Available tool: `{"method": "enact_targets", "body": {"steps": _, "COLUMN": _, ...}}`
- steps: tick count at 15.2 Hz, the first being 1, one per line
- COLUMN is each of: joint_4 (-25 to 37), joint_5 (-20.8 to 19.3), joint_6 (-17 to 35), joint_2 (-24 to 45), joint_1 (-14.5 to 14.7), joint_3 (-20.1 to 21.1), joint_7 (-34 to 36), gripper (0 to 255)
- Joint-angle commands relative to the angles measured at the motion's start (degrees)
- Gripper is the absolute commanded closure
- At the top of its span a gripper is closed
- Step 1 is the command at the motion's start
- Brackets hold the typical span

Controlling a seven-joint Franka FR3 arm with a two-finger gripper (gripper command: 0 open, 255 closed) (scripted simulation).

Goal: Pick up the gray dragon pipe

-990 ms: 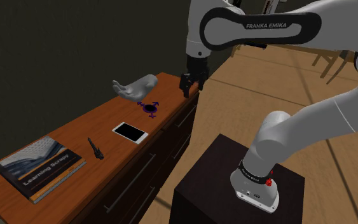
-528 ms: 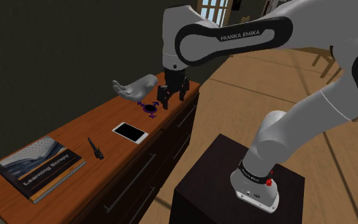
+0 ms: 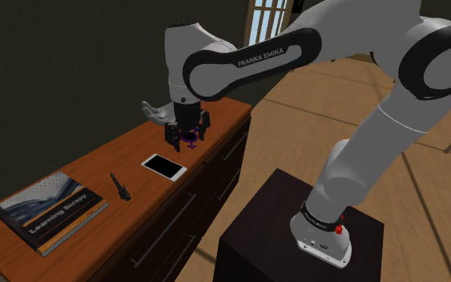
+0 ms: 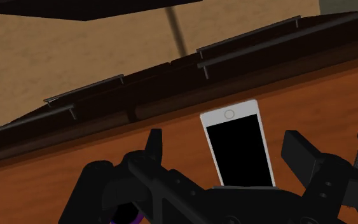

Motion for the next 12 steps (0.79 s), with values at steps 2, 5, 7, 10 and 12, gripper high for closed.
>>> {"method": "enact_targets", "body": {"steps": 2, "joint_4": 4.2, "joint_5": -1.95, "joint_6": 1.99, "joint_2": 6.45, "joint_1": 0.58, "joint_3": 2.1, "joint_7": 4.12, "gripper": 0}}
{"method": "enact_targets", "body": {"steps": 5, "joint_4": 9.21, "joint_5": -4.65, "joint_6": 3.09, "joint_2": 13.07, "joint_1": 1.64, "joint_3": 3.66, "joint_7": 8.32, "gripper": 0}}
{"method": "enact_targets", "body": {"steps": 7, "joint_4": 12.96, "joint_5": -6.69, "joint_6": 3.43, "joint_2": 17.6, "joint_1": 2.67, "joint_3": 4.34, "joint_7": 11.06, "gripper": 0}}
{"method": "enact_targets", "body": {"steps": 10, "joint_4": 19.24, "joint_5": -9.87, "joint_6": 3.35, "joint_2": 24.53, "joint_1": 4.73, "joint_3": 4.82, "joint_7": 14.89, "gripper": 0}}
{"method": "enact_targets", "body": {"steps": 12, "joint_4": 23.92, "joint_5": -11.9, "joint_6": 2.89, "joint_2": 29.22, "joint_1": 6.46, "joint_3": 4.76, "joint_7": 17.14, "gripper": 0}}
